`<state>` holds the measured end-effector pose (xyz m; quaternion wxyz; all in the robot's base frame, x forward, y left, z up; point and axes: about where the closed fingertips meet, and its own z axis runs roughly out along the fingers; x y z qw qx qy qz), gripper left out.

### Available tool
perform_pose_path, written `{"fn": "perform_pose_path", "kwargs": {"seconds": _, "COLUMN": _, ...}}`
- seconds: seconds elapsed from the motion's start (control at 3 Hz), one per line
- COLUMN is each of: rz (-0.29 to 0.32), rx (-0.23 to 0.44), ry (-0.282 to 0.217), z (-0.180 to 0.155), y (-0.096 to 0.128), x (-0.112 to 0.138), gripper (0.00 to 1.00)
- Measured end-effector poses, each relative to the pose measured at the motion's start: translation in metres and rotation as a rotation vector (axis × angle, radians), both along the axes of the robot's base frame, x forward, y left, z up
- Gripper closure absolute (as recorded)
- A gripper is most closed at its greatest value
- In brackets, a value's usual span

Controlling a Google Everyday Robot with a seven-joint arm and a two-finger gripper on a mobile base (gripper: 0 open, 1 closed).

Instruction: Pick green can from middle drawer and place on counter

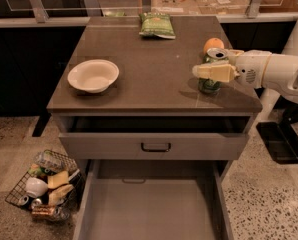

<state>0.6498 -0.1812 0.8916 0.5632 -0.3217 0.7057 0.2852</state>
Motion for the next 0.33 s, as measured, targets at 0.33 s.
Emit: {"fn": "perform_pose_path", "kwargs": {"seconds": 0.33, "rz": 0.0, "rx": 0.0, "ry": 0.0, "z": 0.0, "y": 0.0001, "x": 0.0, "gripper": 0.0}}
